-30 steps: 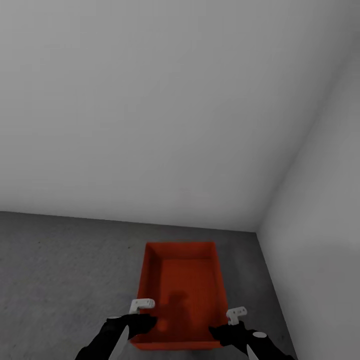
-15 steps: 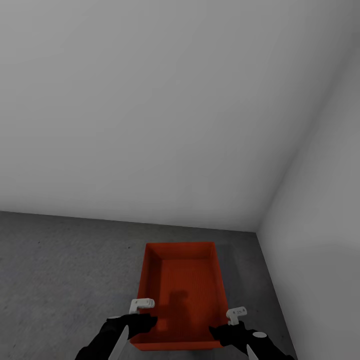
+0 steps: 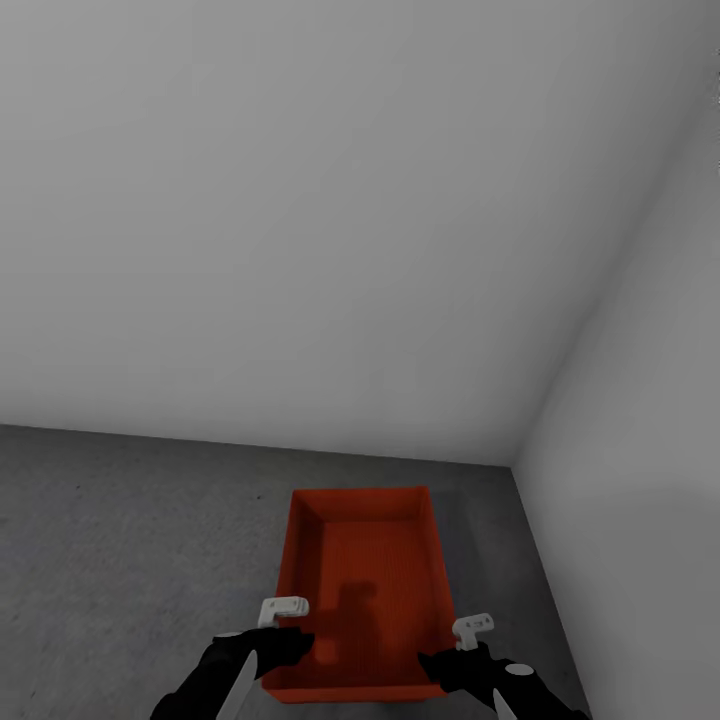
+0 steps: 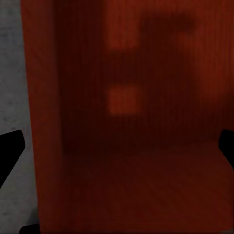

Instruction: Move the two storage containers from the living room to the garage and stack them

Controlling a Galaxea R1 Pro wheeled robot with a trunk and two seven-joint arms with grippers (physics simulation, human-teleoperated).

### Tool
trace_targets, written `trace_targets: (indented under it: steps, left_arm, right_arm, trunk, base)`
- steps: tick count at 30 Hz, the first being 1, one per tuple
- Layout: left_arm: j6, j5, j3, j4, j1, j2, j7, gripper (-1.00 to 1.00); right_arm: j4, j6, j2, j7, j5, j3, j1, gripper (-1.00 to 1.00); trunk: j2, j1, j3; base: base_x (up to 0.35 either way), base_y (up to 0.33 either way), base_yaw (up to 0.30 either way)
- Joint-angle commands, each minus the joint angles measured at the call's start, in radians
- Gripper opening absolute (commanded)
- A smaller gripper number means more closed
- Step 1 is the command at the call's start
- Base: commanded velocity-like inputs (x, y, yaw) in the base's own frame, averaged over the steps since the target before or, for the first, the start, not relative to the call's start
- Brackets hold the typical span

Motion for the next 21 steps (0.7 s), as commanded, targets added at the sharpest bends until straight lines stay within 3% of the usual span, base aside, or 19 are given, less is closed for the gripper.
trace_targets:
  steps: [1,21]
  left_arm:
    - [0.006,0.008,-0.001,-0.001,0.0,0.0,0.002,1.0]
    - [0.006,0.003,-0.001,-0.001,0.0,-0.002,0.002,1.0]
  right_arm:
    - [-0.002,0.006,-0.001,0.001,-0.005,0.004,0.0,1.0]
    - [-0.002,0.006,-0.001,-0.005,-0.005,0.005,0.0,1.0]
  trunk:
    - [0.007,-0.004,0.002]
    - [0.147,-0.081,0.065]
  base:
    - [0.0,0.0,0.0]
    - [0.0,0.0,0.0]
